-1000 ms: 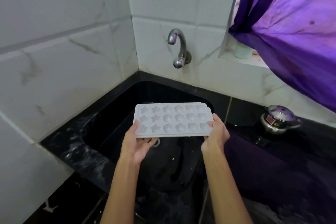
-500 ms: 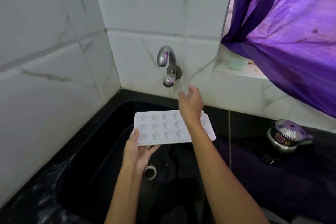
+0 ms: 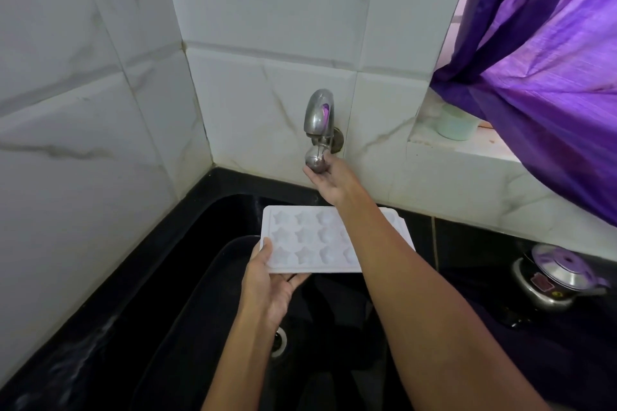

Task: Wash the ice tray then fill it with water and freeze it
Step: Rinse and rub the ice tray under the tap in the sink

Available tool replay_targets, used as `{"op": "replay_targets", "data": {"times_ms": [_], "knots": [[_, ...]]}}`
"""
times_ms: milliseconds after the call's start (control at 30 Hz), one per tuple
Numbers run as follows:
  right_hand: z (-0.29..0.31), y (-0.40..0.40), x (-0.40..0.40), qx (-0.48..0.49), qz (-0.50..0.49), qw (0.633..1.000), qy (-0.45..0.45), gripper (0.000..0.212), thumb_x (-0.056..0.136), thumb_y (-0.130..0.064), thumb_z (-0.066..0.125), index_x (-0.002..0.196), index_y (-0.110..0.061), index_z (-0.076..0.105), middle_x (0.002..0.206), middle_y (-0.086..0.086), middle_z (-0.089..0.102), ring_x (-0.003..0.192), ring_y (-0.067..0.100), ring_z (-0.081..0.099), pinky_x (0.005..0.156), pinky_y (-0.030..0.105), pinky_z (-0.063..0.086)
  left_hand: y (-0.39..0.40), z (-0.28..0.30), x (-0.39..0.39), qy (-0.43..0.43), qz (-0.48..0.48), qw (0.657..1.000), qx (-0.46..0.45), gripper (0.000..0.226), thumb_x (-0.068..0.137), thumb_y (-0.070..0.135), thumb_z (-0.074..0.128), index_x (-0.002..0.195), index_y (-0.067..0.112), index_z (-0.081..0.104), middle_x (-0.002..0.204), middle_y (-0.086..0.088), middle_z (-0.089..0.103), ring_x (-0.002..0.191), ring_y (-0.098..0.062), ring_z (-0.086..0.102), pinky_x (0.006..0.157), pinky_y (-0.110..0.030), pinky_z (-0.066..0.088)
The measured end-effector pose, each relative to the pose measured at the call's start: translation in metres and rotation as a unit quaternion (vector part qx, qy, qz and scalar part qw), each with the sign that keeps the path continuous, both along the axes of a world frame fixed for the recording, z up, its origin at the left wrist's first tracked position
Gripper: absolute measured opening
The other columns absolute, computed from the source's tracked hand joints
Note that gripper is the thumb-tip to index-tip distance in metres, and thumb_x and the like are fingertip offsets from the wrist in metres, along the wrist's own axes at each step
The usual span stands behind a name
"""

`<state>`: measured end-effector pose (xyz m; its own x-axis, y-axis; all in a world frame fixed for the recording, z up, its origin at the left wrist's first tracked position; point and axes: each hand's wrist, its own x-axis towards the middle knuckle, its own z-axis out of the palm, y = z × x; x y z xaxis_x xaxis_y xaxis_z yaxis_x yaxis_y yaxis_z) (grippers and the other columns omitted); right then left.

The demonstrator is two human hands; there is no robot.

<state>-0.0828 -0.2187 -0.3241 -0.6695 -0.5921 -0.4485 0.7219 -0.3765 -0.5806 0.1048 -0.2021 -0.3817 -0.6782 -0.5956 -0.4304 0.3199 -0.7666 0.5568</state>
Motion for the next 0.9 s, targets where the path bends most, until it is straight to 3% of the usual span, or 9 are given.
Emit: {"op": "replay_targets", "data": {"times_ms": [167, 367, 433, 500, 567, 667, 700, 800, 900], "knots": [[0.002, 0.000, 0.004, 0.062, -0.041, 0.997, 0.038, 0.052, 0.085, -0.006, 0.071, 0.130, 0.004, 0.047, 0.124, 0.024, 0.058, 0.088, 0.028, 0.065, 0.067, 0.036, 0.061, -0.001, -0.004, -0.004, 0.002, 0.003, 1.000, 0.006, 0.031, 0.100, 0.028, 0.040, 0.125, 0.016, 0.054, 0.118, -0.015, 0.065, 0.109, -0.036, 0.061, 0.085, -0.053, 0.051], [0.009, -0.002, 0.014, 0.130, -0.062, 0.987, 0.068, 0.053, 0.082, -0.010, 0.077, 0.126, 0.001, 0.048, 0.119, 0.019, 0.059, 0.069, 0.022, 0.063, 0.085, 0.039, 0.059, 0.001, -0.004, -0.006, -0.003, 0.008, 1.000, 0.011, 0.030, 0.100, 0.027, 0.040, 0.124, 0.015, 0.054, 0.117, -0.015, 0.065, 0.108, -0.036, 0.062, 0.082, -0.052, 0.052], [0.011, -0.003, 0.020, 0.157, -0.058, 0.981, 0.101, 0.036, 0.087, -0.018, 0.072, 0.113, -0.002, 0.053, 0.109, 0.013, 0.060, 0.074, 0.020, 0.063, 0.087, 0.033, 0.058, 0.002, -0.004, -0.006, -0.004, 0.012, 1.000, 0.014, 0.030, 0.100, 0.027, 0.040, 0.125, 0.015, 0.053, 0.117, -0.015, 0.065, 0.107, -0.036, 0.062, 0.080, -0.052, 0.053], [0.010, -0.004, 0.034, 0.237, -0.049, 0.950, 0.199, 0.030, 0.093, -0.031, 0.063, 0.105, -0.006, 0.053, 0.100, 0.007, 0.059, 0.085, 0.019, 0.061, 0.080, 0.029, 0.054, 0.002, -0.004, -0.004, -0.001, 0.015, 1.000, 0.016, 0.029, 0.101, 0.027, 0.040, 0.124, 0.015, 0.053, 0.116, -0.016, 0.065, 0.106, -0.035, 0.062, 0.081, -0.052, 0.052], [-0.003, 0.000, 0.050, 0.348, -0.025, 0.857, 0.379, 0.043, 0.094, -0.035, 0.058, 0.121, -0.002, 0.049, 0.115, 0.012, 0.057, 0.106, 0.027, 0.059, 0.088, 0.038, 0.051, 0.003, -0.005, -0.002, 0.001, 0.019, 1.000, 0.018, 0.028, 0.101, 0.027, 0.039, 0.122, 0.016, 0.054, 0.114, -0.016, 0.066, 0.105, -0.035, 0.063, 0.081, -0.052, 0.052], [-0.028, 0.018, 0.090, 0.453, 0.056, 0.683, 0.570, 0.066, 0.096, -0.024, 0.050, 0.150, 0.000, 0.020, 0.157, 0.018, 0.020, 0.146, 0.030, 0.019, 0.120, 0.042, 0.022, 0.005, -0.006, -0.002, -0.003, 0.017, 1.000, 0.019, 0.030, 0.100, 0.027, 0.039, 0.122, 0.015, 0.056, 0.111, -0.016, 0.067, 0.098, -0.032, 0.065, 0.073, -0.046, 0.055], [-0.036, 0.024, 0.102, 0.462, 0.089, 0.639, 0.608, 0.067, 0.099, -0.025, 0.046, 0.152, -0.002, 0.014, 0.161, 0.015, 0.012, 0.149, 0.028, 0.009, 0.122, 0.040, 0.014, 0.007, -0.007, -0.002, -0.007, 0.013, 1.000, 0.016, 0.031, 0.100, 0.027, 0.041, 0.122, 0.014, 0.057, 0.109, -0.016, 0.067, 0.093, -0.029, 0.067, 0.068, -0.041, 0.056], [-0.054, 0.044, 0.121, 0.459, 0.209, 0.498, 0.706, 0.058, 0.104, -0.038, 0.029, 0.154, -0.011, 0.017, 0.163, 0.008, 0.010, 0.151, 0.022, 0.002, 0.122, 0.040, 0.002, 0.010, -0.011, 0.000, -0.025, 0.008, 1.000, 0.011, 0.035, 0.098, 0.028, 0.044, 0.124, 0.008, 0.058, 0.109, -0.016, 0.068, 0.087, -0.026, 0.069, 0.060, -0.033, 0.057], [-0.062, 0.071, 0.105, 0.510, 0.294, 0.425, 0.687, 0.069, 0.100, -0.057, 0.019, 0.156, -0.021, 0.003, 0.164, 0.001, -0.005, 0.151, 0.020, -0.009, 0.120, 0.047, -0.007, 0.012, -0.020, 0.006, -0.034, 0.015, 0.999, 0.016, 0.037, 0.101, 0.027, 0.037, 0.129, 0.008, 0.051, 0.119, -0.020, 0.063, 0.094, -0.032, 0.065, 0.065, -0.044, 0.055]]}}
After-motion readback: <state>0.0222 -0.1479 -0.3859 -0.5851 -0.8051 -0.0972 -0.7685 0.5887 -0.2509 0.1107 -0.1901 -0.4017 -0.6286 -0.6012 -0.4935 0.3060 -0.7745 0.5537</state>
